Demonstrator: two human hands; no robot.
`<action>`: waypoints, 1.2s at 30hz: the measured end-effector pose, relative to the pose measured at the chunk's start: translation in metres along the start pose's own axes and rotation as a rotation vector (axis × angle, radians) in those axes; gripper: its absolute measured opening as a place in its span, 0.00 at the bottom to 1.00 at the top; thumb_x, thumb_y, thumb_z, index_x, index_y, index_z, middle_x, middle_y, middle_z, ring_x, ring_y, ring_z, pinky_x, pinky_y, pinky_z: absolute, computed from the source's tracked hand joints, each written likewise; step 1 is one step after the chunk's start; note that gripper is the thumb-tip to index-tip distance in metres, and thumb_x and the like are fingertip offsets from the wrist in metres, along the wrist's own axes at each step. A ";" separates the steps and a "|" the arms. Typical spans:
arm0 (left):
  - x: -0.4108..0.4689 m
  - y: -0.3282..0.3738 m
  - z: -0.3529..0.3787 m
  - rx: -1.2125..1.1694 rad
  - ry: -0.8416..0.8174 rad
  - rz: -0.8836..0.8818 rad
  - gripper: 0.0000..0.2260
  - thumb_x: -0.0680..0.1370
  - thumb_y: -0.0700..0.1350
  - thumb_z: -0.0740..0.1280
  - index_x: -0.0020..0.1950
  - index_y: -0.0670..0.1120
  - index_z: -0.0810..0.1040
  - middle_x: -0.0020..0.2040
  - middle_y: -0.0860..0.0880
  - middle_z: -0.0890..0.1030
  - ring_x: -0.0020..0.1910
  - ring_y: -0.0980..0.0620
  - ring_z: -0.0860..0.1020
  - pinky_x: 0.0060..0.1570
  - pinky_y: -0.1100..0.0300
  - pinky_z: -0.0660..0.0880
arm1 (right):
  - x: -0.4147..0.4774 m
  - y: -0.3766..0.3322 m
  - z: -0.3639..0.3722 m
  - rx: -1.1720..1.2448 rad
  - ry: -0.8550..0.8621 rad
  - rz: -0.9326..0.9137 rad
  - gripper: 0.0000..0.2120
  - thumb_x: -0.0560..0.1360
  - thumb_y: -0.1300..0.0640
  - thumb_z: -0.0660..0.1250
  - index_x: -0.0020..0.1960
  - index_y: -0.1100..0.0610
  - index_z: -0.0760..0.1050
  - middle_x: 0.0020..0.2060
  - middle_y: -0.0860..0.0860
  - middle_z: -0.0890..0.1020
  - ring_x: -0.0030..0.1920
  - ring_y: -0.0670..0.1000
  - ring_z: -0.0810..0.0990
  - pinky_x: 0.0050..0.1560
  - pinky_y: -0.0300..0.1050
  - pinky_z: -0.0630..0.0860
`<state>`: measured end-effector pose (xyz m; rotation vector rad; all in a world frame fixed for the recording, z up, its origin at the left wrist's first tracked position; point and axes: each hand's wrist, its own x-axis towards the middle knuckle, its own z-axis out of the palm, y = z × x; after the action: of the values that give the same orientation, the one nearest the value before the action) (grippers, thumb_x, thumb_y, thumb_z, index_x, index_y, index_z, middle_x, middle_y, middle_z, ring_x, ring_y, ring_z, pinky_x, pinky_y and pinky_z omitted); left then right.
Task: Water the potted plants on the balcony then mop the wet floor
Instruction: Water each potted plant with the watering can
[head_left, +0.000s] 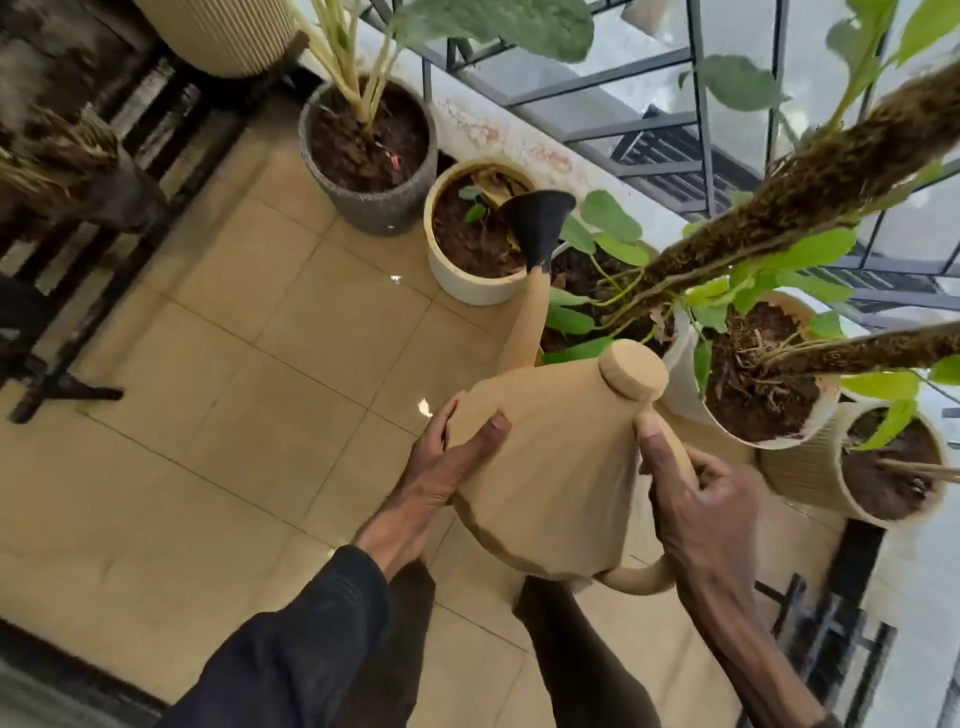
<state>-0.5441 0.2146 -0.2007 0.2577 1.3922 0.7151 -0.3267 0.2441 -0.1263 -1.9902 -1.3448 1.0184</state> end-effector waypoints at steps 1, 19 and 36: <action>0.002 0.009 -0.006 0.000 -0.006 -0.012 0.47 0.59 0.73 0.74 0.76 0.65 0.63 0.66 0.53 0.77 0.63 0.49 0.77 0.63 0.44 0.76 | 0.006 -0.011 0.006 -0.004 -0.014 -0.004 0.35 0.75 0.31 0.68 0.32 0.64 0.76 0.23 0.53 0.70 0.25 0.50 0.66 0.27 0.47 0.65; 0.073 0.105 -0.037 0.016 0.000 -0.223 0.23 0.74 0.69 0.64 0.64 0.59 0.78 0.46 0.57 0.86 0.51 0.53 0.82 0.49 0.54 0.77 | 0.142 -0.110 0.074 -0.166 -0.323 0.118 0.25 0.82 0.47 0.69 0.36 0.65 0.79 0.26 0.52 0.74 0.26 0.51 0.69 0.30 0.47 0.67; 0.109 0.167 -0.067 0.112 0.008 -0.318 0.14 0.75 0.68 0.64 0.51 0.59 0.75 0.49 0.51 0.80 0.48 0.52 0.77 0.42 0.58 0.73 | 0.178 -0.143 0.117 -0.182 -0.273 0.347 0.19 0.81 0.48 0.69 0.41 0.61 0.85 0.25 0.49 0.75 0.28 0.51 0.70 0.35 0.50 0.69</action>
<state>-0.6581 0.3912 -0.2070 0.1165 1.4412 0.3768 -0.4593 0.4636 -0.1367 -2.3452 -1.2919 1.4121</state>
